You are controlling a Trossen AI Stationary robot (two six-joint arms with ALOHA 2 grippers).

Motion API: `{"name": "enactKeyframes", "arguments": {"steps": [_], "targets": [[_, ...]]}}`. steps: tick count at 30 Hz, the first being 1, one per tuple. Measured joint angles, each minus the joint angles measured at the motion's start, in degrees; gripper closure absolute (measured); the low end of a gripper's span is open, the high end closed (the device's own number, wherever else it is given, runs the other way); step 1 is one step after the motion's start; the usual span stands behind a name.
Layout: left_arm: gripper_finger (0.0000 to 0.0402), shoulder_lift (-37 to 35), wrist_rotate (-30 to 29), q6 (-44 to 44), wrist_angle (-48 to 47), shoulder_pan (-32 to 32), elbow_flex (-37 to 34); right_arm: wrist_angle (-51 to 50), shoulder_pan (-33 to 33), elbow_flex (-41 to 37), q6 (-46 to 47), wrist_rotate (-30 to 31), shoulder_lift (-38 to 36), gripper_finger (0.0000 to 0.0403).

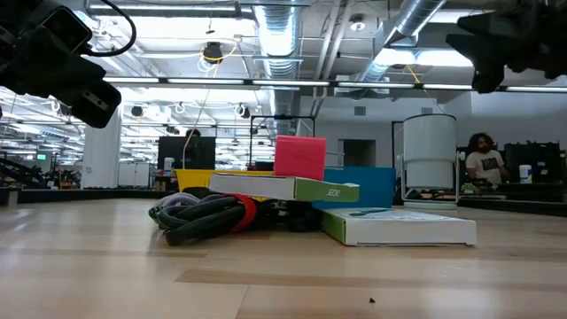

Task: Pick and place items into bin
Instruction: Put the pink charger adapter into the blue basket

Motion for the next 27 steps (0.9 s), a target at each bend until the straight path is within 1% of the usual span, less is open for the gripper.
{"name": "enactKeyframes", "arguments": {"steps": [6,10,13,22,27], "targets": [[0.0401,0.00,0.00,0.02,0.00,-0.01,0.00,7.98,0.00,0.18,-3.29,-0.29,8.38,0.0214],[0.0402,-0.02,0.00,0.00,0.00,-0.02,0.00,8.00,0.00,1.98,-6.16,-0.40,15.47,0.0189],[0.0401,0.00,0.00,0.01,0.01,-0.01,0.00,7.98,0.00,3.55,-6.66,-0.40,21.11,0.0177],[0.0401,0.00,0.00,0.00,0.00,-0.02,0.00,9.18,0.15,9.22,-6.17,-0.42,35.24,0.0175],[0.0402,-0.01,0.00,0.00,0.00,-0.01,0.00,11.77,2.08,11.61,-7.57,-0.19,42.25,0.0173]]}}
